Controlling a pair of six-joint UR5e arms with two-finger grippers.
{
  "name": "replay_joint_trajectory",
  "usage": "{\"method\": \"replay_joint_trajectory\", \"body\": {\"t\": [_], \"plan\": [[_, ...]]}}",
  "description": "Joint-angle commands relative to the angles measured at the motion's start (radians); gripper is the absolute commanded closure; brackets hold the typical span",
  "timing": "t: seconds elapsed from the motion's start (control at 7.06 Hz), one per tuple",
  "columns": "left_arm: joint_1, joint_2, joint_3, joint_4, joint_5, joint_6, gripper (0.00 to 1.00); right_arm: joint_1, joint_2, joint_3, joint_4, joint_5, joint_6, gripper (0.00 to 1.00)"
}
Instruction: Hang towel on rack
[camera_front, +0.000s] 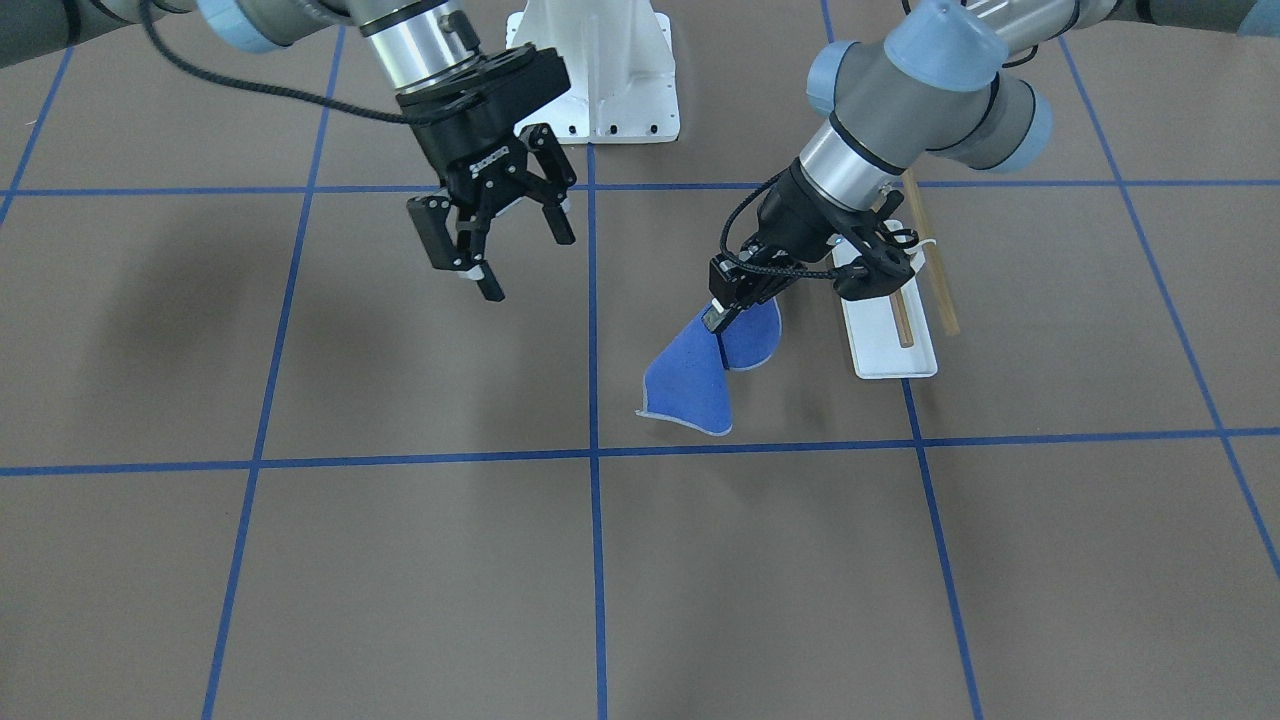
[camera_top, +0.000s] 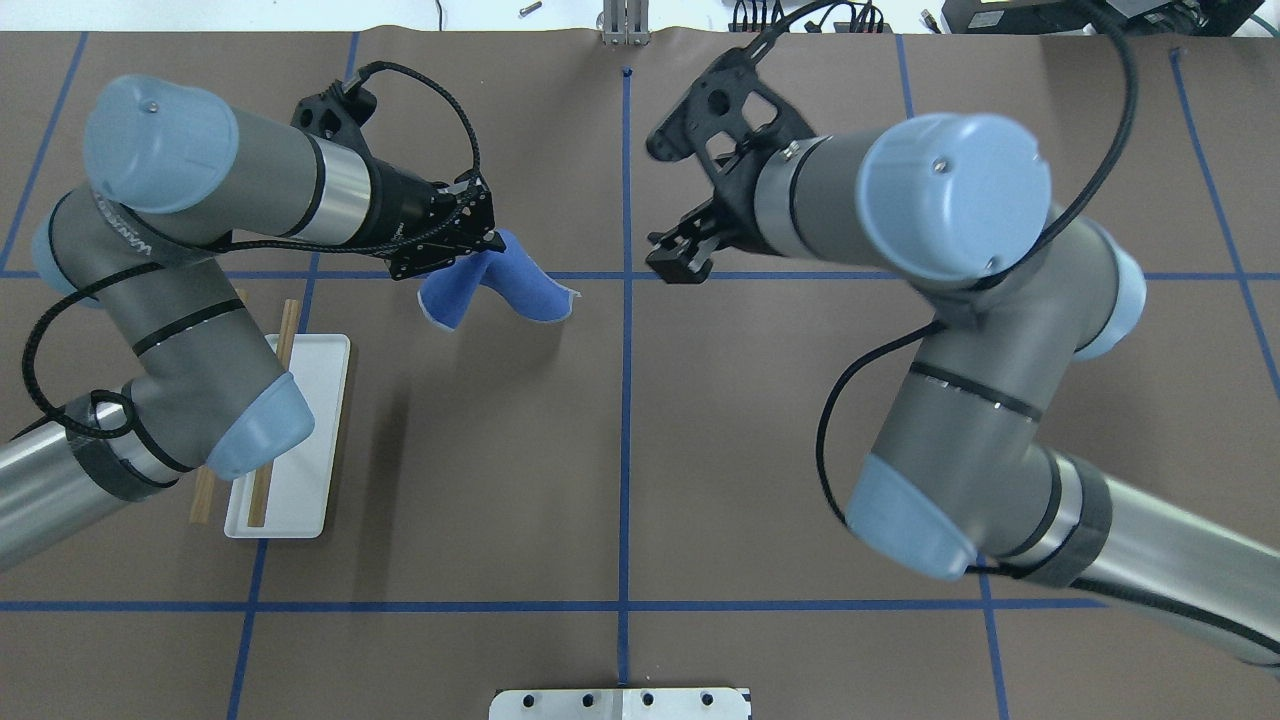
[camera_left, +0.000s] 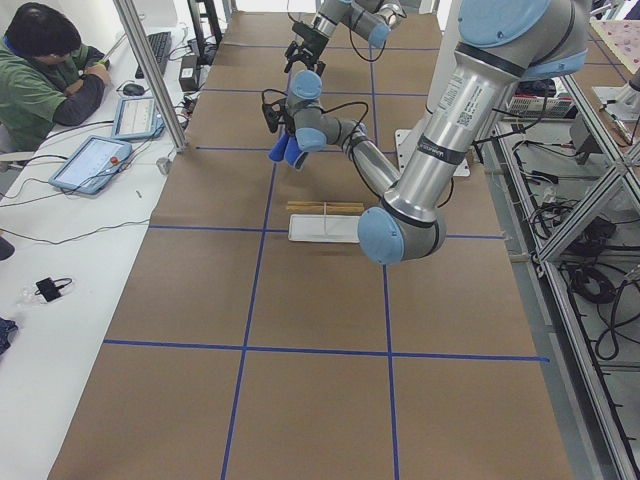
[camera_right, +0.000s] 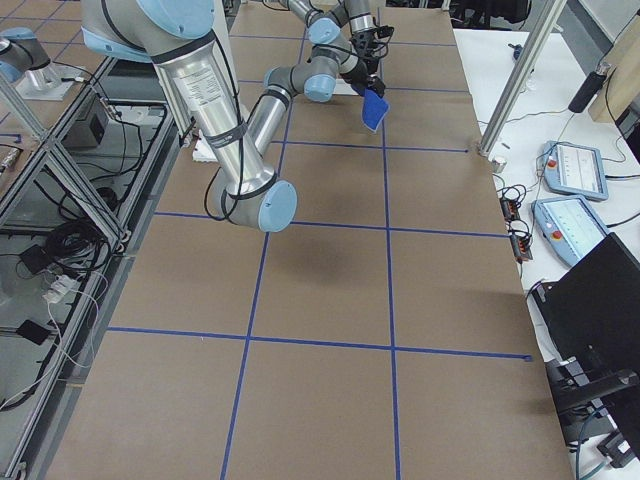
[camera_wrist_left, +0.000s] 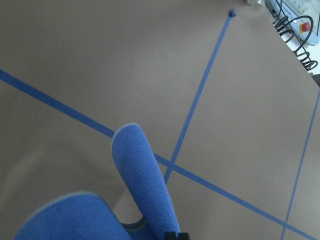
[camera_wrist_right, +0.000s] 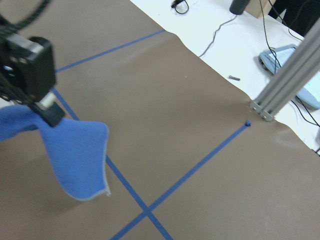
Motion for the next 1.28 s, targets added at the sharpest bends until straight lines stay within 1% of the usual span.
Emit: {"method": "replay_joint_trajectory", "body": {"t": [0.0,0.14,0.28,0.42,0.57,0.71,0.85,0.99,1.13], "plan": [[-0.052,0.072,-0.046,0.000,-0.082,0.118,1.00,0.133,-0.027,-0.071,0.000,0.091,0.026,0.01],[-0.089,0.091,-0.058,0.000,-0.127,0.186,1.00,0.202,-0.027,-0.125,-0.002,0.191,0.029,0.02],[-0.151,0.120,-0.061,0.000,-0.206,0.276,1.00,0.336,-0.030,-0.224,-0.008,0.436,0.038,0.02],[-0.194,0.152,-0.074,-0.002,-0.257,0.359,1.00,0.417,-0.032,-0.309,-0.009,0.550,0.037,0.01],[-0.236,0.206,-0.092,0.000,-0.315,0.493,1.00,0.448,-0.043,-0.358,-0.003,0.565,0.022,0.01],[-0.261,0.230,-0.097,0.000,-0.361,0.600,1.00,0.450,-0.052,-0.365,0.003,0.563,0.017,0.00],[-0.255,0.255,-0.113,0.000,-0.379,0.677,1.00,0.457,-0.054,-0.365,0.001,0.565,0.015,0.00],[-0.255,0.293,-0.130,0.000,-0.415,0.765,1.00,0.474,-0.061,-0.366,-0.002,0.568,-0.003,0.00],[-0.259,0.363,-0.162,0.000,-0.426,0.879,1.00,0.503,-0.085,-0.366,-0.003,0.580,-0.052,0.00]]}}
